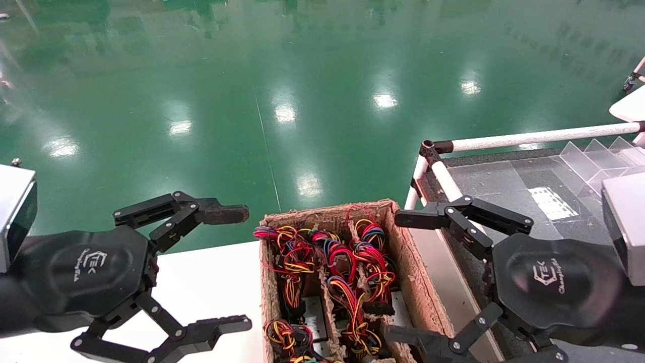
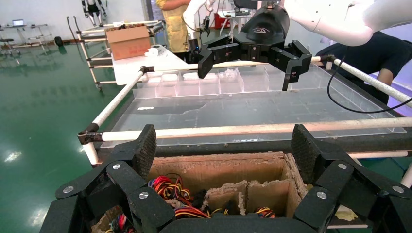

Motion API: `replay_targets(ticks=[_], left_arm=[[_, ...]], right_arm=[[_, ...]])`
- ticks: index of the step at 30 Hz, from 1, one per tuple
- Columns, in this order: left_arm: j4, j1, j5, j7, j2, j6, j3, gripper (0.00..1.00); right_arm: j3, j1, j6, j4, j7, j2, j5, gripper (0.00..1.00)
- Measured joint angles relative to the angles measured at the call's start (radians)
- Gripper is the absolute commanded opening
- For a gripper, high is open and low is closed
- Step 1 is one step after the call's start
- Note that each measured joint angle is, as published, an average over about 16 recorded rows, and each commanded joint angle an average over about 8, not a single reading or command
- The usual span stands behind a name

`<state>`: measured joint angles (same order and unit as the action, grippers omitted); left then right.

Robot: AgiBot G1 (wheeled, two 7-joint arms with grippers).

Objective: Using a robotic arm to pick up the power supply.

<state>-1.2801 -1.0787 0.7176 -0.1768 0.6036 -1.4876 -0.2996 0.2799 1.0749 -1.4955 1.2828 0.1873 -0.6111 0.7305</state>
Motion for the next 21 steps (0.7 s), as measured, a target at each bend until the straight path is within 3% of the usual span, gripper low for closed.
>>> replay_targets(ticks=[21], left_arm=[[0.000,0.000,0.000,0.000,0.000,0.000,0.000,1.00]], right_arm=[[0.000,0.000,0.000,0.000,0.000,0.000,0.000,1.00]])
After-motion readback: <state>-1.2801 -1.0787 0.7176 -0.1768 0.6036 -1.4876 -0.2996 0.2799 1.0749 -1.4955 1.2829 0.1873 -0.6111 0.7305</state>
